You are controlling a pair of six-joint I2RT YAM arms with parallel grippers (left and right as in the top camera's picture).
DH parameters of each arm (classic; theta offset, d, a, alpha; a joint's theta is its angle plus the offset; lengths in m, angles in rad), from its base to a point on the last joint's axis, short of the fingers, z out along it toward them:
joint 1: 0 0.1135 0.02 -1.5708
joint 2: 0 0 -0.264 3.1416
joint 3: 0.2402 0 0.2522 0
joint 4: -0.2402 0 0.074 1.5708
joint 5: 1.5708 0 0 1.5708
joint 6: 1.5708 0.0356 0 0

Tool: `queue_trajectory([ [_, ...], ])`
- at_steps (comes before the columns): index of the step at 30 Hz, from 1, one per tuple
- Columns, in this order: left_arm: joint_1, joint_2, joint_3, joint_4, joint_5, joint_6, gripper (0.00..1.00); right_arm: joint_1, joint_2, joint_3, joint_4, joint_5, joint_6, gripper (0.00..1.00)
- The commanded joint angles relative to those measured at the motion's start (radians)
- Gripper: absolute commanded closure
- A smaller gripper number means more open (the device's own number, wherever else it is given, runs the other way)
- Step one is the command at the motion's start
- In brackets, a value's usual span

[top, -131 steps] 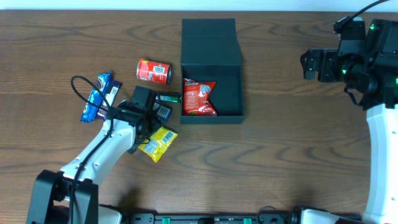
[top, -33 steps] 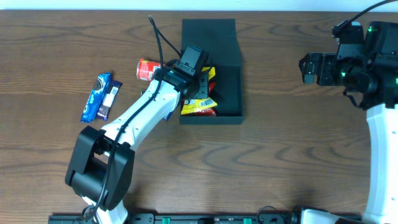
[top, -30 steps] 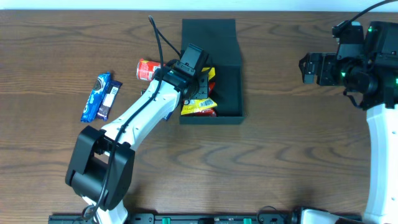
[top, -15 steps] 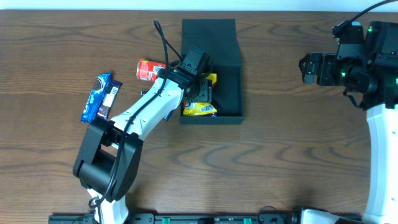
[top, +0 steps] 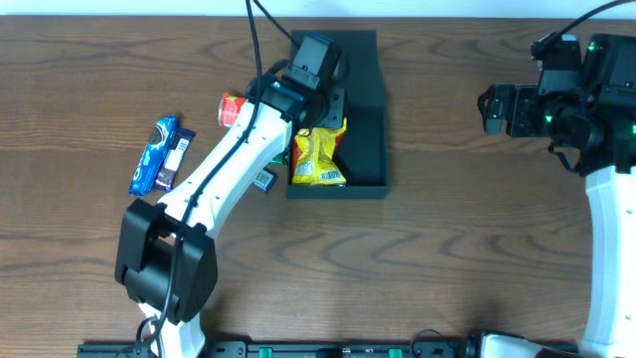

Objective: Pack container
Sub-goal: 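Move the yellow bag into the box beside the red bag, then release the yellow bag and move the left gripper toward the red can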

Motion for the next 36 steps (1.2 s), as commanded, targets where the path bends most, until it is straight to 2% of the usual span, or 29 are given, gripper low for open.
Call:
queue_trajectory([
  [1,0.003,-0.004,-0.005,-0.026,-0.019,0.029,0.94,-0.007,-0.01,0.006,-0.001,-0.011,0.013,0.01],
  [10,0.002,0.006,-0.121,-0.037,0.105,0.027,0.94,-0.007,-0.01,0.006,0.0,-0.011,0.013,0.01],
  [18,0.002,0.009,-0.186,-0.018,0.102,0.017,0.94,-0.007,-0.01,0.006,-0.006,-0.012,0.013,0.01],
  [28,0.002,0.1,-0.188,-0.018,0.103,0.017,0.94,-0.007,-0.01,0.006,-0.027,-0.011,0.013,0.01],
  [36,0.003,0.109,-0.187,-0.018,0.103,0.017,0.94,-0.007,-0.01,0.006,-0.026,-0.011,0.013,0.01],
])
